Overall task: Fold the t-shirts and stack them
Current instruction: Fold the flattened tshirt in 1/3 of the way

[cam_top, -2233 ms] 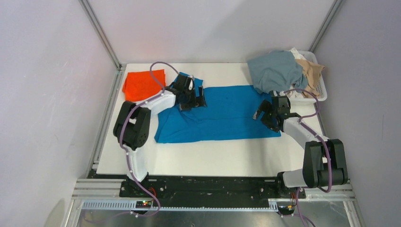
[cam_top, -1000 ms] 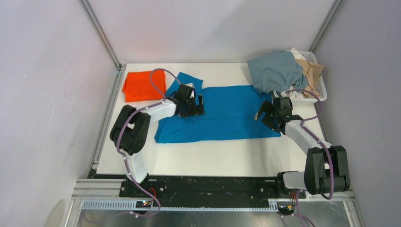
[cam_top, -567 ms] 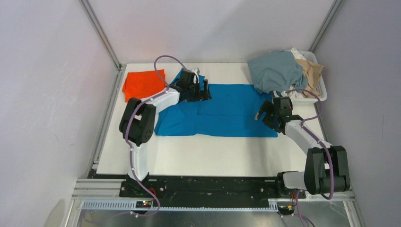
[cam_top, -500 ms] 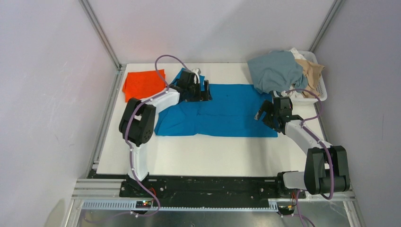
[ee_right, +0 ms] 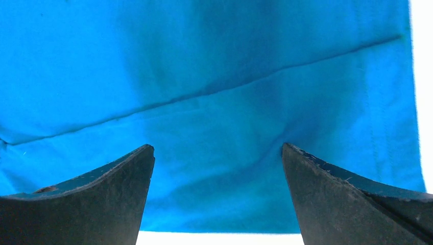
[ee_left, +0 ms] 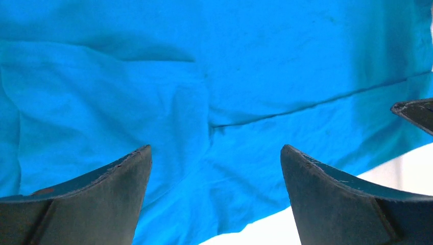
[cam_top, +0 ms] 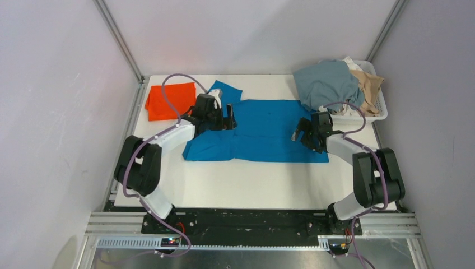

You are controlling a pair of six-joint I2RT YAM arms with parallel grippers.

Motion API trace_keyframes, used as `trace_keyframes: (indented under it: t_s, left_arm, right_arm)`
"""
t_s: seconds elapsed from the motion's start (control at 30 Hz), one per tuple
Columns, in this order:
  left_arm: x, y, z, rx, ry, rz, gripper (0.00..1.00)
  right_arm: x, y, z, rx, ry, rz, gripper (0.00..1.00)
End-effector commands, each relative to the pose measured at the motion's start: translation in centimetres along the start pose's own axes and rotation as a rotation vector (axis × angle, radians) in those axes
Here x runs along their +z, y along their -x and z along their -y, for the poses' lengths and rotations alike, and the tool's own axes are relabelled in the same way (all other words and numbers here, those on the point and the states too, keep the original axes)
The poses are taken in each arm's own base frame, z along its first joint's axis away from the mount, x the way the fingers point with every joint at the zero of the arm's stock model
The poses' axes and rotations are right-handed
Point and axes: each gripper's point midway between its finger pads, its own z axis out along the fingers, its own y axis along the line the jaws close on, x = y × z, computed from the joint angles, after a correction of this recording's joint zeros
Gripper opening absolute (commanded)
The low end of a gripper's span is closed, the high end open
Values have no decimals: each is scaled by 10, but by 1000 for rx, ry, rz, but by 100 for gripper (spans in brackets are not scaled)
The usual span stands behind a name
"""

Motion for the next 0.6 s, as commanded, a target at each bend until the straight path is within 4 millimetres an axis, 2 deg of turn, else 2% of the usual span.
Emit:
trace_keyframes:
  t_s: [0.0, 0.1, 0.17, 0.2, 0.23, 0.27, 0.3, 0.33, 0.47, 0.53, 0.57]
  left_arm:
    - [20, -14, -23, -138, -28, -34, 100]
    - [26, -33, -37, -169, 10, -72, 100]
    - [24, -47, -44, -181, 33, -90, 100]
    - [21, -47, -47, -183, 46, -80, 100]
    - [19, -58, -51, -189, 61, -92, 100]
    - [15, -58, -54, -195, 75, -80, 100]
    - [13, -71, -59, -202, 93, -97, 100]
    - [10, -74, -60, -211, 93, -95, 100]
    - [-5, -114, -69, -275, 129, -147, 100]
    - [-18, -150, -74, -319, 151, -201, 100]
    - [-24, -155, -70, -341, 140, -199, 100]
  right_arm:
    - [14, 19, -25, -24, 35, 37, 99]
    - [21, 7, -20, -16, -3, -7, 100]
    - [19, -7, 0, -1, -89, -59, 100]
    - [18, -11, 6, 10, -112, -70, 99]
    - [16, -15, 15, 20, -146, -88, 99]
    - [14, -21, 20, 26, -157, -101, 99]
    - [12, -25, 24, 29, -168, -113, 99]
    - [7, -30, 27, 34, -172, -118, 100]
    - [-15, -43, 43, 56, -211, -114, 99]
    - [-27, -49, 54, 56, -243, -117, 99]
    - [-32, -54, 59, 55, -259, -127, 99]
